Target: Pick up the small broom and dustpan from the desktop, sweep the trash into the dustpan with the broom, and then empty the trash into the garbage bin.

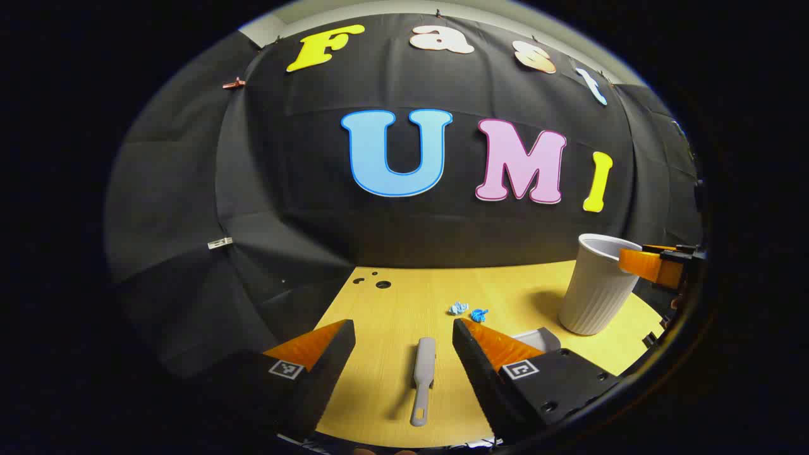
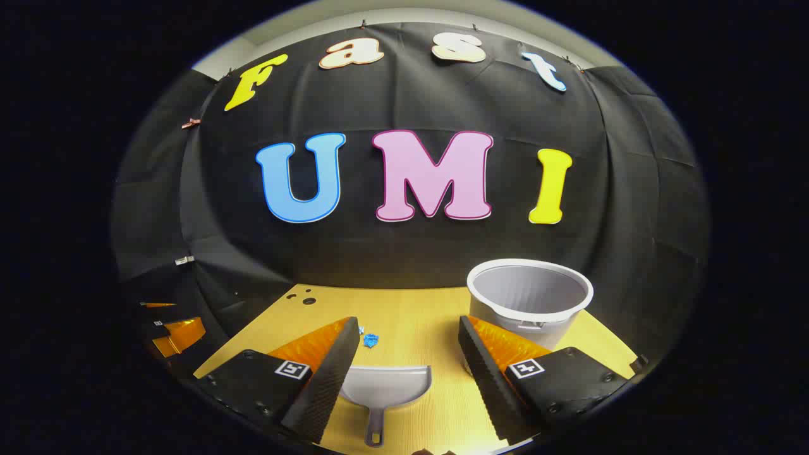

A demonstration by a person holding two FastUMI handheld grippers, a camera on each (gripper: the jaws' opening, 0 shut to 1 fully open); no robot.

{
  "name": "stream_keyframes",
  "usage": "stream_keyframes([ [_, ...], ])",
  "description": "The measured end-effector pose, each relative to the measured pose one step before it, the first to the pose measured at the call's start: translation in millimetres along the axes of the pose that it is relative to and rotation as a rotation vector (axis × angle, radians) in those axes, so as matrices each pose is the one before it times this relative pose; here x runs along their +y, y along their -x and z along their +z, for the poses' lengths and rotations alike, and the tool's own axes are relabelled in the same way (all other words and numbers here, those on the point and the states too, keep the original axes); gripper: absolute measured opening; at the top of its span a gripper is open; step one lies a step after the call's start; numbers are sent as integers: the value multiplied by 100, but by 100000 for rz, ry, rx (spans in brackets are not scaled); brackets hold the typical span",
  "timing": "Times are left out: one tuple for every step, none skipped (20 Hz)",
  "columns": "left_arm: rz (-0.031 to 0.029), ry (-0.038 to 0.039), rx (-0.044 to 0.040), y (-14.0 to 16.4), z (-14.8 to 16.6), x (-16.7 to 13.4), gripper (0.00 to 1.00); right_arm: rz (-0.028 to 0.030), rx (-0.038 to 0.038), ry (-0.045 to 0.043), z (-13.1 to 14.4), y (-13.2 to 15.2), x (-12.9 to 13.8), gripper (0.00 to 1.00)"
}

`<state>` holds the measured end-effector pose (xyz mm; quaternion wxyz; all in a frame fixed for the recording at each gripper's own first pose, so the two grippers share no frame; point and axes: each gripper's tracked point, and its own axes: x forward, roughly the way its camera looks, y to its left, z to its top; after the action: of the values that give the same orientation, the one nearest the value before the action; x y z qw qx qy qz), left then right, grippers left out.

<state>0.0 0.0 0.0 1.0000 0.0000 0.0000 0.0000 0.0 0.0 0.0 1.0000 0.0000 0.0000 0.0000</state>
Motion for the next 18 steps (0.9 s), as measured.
stream_keyframes([
  [446,-300,683,-404,17,-6,98,699,275,-67,-161,-488,20,98],
  [348,234,289,-316,-41,-13,98,849,524,-226,-130,-548,21,98],
  [163,801,355,-449,76,-92,98,811,443,-344,-235,-510,29,98],
  [204,903,544,-342,-210,-112,98,735,171,-234,-53,-453,80,98],
  [230,827,734,-384,-50,-66,98,616,298,-177,-190,-416,28,98],
  [505,626,546,-418,-246,-10,98,991,499,-255,-147,-424,143,98],
  [370,618,795,-367,-105,-79,98,805,320,-55,-16,-323,174,98],
  [75,705,753,-230,-133,-78,98,841,221,260,-21,-244,83,98],
  [-188,477,495,-213,19,-173,98,799,-42,768,-42,-178,194,98],
  [-264,205,554,-53,-332,-62,98,556,-8,1110,-121,-176,45,98],
  [-215,-13,990,-113,-28,-92,98,401,115,1039,-142,-104,-38,98],
  [-366,-177,952,-84,-64,-67,98,-119,76,884,-93,-19,-81,97],
  [-348,-129,974,-89,-58,-71,98,421,230,314,-153,-115,-75,97],
  [-554,-238,1060,-64,-171,-126,98,561,618,-85,-196,-76,31,98],
  [-518,-155,1156,-132,-79,-46,98,173,521,-214,-190,-45,-18,97],
  [-393,-192,1203,-154,-337,-87,98,43,592,-243,-213,-56,-65,98],
  [-526,26,1301,-145,-256,-96,98,-96,818,-273,-179,-133,-131,97],
  [-395,102,1557,-187,-503,-13,98,-27,795,-349,-239,-105,-79,98],
])
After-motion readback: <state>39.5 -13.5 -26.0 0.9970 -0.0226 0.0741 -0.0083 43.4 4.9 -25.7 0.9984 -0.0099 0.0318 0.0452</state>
